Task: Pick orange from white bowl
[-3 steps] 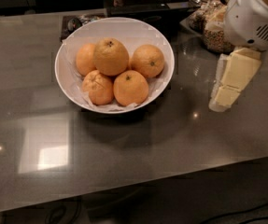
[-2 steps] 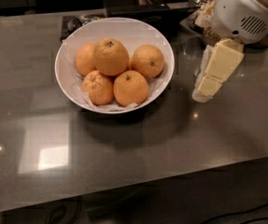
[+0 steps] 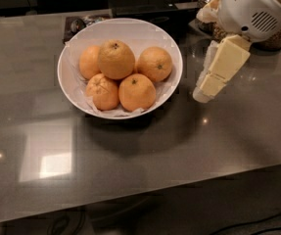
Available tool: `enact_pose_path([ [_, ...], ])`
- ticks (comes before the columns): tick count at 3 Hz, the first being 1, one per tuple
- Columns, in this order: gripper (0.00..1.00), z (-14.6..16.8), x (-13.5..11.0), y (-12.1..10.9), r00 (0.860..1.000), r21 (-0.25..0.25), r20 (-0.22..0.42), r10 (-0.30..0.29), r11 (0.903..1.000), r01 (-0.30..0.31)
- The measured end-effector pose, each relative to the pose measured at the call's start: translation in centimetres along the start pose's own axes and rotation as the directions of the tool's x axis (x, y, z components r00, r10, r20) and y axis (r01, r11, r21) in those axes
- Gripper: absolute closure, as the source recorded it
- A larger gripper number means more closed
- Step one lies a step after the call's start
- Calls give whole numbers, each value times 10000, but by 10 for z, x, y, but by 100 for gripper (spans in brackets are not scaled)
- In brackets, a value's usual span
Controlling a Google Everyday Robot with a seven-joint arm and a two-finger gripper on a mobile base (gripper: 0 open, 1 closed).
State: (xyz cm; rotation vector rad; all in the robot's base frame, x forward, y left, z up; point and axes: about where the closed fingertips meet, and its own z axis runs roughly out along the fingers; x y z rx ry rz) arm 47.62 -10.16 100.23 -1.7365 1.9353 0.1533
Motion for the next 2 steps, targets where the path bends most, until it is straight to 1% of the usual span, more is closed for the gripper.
enact_pose_path([
  [1, 0, 6, -15, -9, 9958, 318, 882, 230, 9992, -259],
  [2, 0, 10, -46, -21, 9808, 516, 1950, -82, 9987, -19],
])
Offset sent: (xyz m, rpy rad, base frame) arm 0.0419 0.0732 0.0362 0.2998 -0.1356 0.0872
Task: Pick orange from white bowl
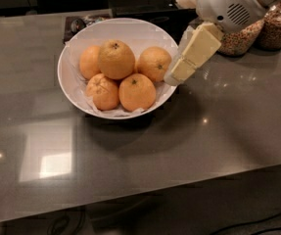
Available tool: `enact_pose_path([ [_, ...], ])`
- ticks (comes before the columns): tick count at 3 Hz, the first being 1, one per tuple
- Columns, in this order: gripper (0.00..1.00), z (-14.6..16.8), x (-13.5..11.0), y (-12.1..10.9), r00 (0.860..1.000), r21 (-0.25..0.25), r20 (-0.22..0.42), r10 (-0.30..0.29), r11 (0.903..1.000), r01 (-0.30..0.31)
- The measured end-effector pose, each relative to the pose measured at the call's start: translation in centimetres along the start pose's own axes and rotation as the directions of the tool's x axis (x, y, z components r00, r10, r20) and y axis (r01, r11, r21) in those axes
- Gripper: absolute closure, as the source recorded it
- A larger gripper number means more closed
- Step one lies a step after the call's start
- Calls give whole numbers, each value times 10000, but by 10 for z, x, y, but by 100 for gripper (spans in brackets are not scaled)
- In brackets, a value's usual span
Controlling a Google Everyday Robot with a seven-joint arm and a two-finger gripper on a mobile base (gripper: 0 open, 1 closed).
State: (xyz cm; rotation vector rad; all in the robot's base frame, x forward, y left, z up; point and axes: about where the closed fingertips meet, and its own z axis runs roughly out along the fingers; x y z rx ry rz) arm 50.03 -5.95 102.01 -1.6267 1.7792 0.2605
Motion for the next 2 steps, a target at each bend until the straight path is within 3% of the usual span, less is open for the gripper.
enact_pose_path([
  [1, 0, 9, -21, -3, 9937, -571, 971, -559, 9965, 617],
  [2, 0, 8, -23, -3, 9930, -583, 1010, -609, 9960, 670],
])
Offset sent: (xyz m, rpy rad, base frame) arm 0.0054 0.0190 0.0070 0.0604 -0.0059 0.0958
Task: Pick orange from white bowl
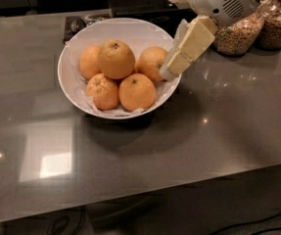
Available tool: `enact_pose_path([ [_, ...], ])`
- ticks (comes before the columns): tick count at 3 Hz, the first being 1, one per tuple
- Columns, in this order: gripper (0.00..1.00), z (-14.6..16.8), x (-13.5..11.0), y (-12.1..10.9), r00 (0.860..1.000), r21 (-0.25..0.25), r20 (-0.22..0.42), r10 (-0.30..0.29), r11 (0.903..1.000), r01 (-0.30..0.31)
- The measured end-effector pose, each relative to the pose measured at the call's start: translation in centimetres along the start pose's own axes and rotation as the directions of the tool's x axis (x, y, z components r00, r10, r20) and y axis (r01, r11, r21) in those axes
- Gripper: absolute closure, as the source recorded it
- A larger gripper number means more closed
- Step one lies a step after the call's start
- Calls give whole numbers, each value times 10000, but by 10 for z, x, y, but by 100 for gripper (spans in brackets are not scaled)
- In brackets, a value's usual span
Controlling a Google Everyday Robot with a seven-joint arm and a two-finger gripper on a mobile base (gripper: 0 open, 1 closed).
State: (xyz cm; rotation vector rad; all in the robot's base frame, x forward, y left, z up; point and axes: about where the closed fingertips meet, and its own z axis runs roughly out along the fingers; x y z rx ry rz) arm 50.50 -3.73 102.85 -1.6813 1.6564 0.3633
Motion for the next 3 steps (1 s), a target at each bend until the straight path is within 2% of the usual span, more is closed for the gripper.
enact_pose_path([
  [1, 0, 26, -5, -1, 9986, -288, -468, -234, 9993, 221],
  [2, 0, 61, -11, -6, 9856, -765, -1642, -399, 9967, 276],
  [3, 0, 88, -13, -10, 9611, -1048, -2715, -516, 9942, 238],
])
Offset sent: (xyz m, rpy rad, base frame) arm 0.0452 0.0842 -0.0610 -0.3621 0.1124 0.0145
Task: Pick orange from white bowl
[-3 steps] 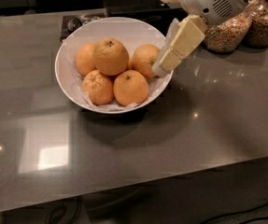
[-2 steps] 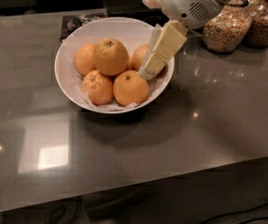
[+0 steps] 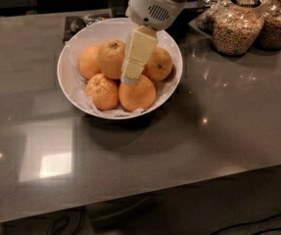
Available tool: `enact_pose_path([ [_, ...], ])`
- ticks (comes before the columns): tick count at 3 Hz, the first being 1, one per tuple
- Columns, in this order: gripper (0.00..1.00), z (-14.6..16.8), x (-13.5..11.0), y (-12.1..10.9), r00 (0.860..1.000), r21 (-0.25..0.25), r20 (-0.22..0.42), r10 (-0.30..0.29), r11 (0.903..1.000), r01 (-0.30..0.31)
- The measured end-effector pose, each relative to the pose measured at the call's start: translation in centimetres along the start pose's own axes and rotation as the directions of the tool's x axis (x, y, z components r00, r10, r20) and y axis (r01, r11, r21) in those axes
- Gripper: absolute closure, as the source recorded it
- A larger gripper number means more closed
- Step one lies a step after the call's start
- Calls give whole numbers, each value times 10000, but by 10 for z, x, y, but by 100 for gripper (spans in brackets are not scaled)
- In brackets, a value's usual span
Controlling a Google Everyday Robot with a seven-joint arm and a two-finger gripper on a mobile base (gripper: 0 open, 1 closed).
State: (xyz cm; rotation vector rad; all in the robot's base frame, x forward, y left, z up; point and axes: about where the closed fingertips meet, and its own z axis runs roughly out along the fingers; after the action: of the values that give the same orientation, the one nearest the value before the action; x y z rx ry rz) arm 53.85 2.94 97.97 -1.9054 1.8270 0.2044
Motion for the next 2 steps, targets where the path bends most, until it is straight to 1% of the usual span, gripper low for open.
enact_pose_path([
  [1, 0, 14, -1, -3, 9979, -193, -633, 136, 9997, -149],
  [2, 3, 21, 0, -4, 9945, -240, -1004, 297, 9992, -323],
])
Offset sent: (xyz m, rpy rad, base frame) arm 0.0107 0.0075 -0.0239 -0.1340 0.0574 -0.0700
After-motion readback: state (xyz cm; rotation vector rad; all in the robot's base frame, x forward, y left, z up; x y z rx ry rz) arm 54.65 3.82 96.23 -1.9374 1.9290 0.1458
